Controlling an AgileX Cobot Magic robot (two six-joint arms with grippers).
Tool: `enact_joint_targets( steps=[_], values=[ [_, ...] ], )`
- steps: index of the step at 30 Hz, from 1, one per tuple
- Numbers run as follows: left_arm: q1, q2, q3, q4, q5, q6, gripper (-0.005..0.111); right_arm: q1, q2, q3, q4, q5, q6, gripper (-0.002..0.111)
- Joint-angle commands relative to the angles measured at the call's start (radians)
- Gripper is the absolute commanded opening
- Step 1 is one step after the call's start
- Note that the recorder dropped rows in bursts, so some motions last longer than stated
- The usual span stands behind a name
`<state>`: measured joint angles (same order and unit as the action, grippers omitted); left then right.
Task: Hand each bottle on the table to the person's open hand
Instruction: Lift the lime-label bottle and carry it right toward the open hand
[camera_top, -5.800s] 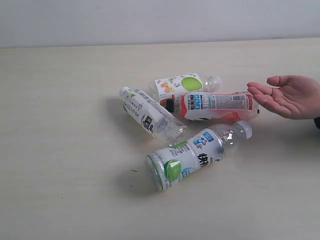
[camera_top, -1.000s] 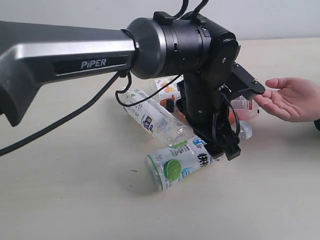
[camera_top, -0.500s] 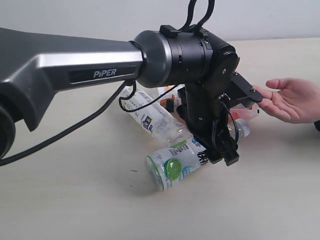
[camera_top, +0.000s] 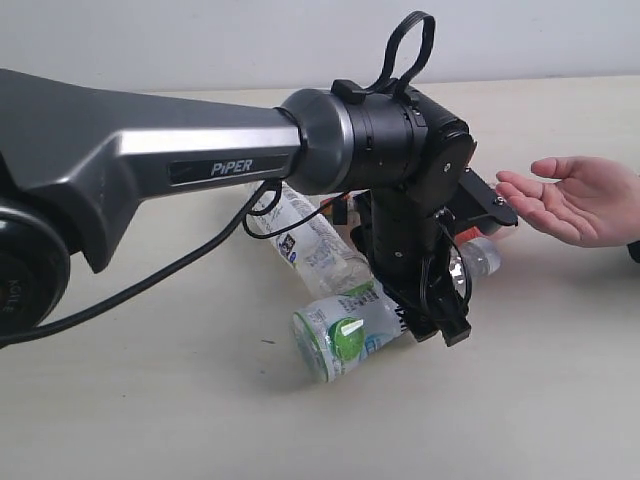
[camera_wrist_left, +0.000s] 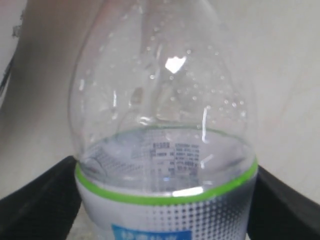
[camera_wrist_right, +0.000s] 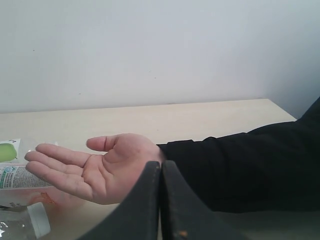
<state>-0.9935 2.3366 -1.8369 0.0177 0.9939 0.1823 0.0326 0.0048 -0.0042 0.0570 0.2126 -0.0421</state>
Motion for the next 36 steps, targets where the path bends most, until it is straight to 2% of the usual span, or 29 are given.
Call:
enact_joint_targets(
  steps=[1, 5, 11, 25, 27, 31, 36],
  values=[
    [-0.005, -0.005, -0.006, 0.002, 0.009, -0.006, 0.075, -0.008, -0.005, 0.004, -0.006, -0.011, -0.009, 0.000],
    [-0.005, -0.005, -0.006, 0.002, 0.013, -0.006, 0.043, -0.008, -0.005, 0.004, -0.006, -0.011, -0.009, 0.000],
    [-0.005, -0.005, -0.006, 0.002, 0.016, -0.006, 0.000, -0.008, -0.005, 0.004, -0.006, -0.011, -0.009, 0.000],
    [-0.014, -0.082, -0.006, -0.006, 0.085, -0.061, 0.000, -0.008, -0.005, 0.004, -0.006, -0.011, -0.009, 0.000],
    [-0.039, -0.110, -0.006, -0.006, 0.090, -0.115, 0.000, -0.008, -0.005, 0.004, -0.006, -0.011, -0.009, 0.000],
    [-0.091, -0.158, -0.006, -0.006, 0.151, -0.115, 0.000, -0.008, -0.005, 0.004, -0.006, -0.011, -0.009, 0.000],
    [-0.113, -0.209, -0.006, -0.006, 0.177, -0.158, 0.000, -0.008, -0.005, 0.004, -0.006, -0.011, -0.009, 0.000]
  ],
)
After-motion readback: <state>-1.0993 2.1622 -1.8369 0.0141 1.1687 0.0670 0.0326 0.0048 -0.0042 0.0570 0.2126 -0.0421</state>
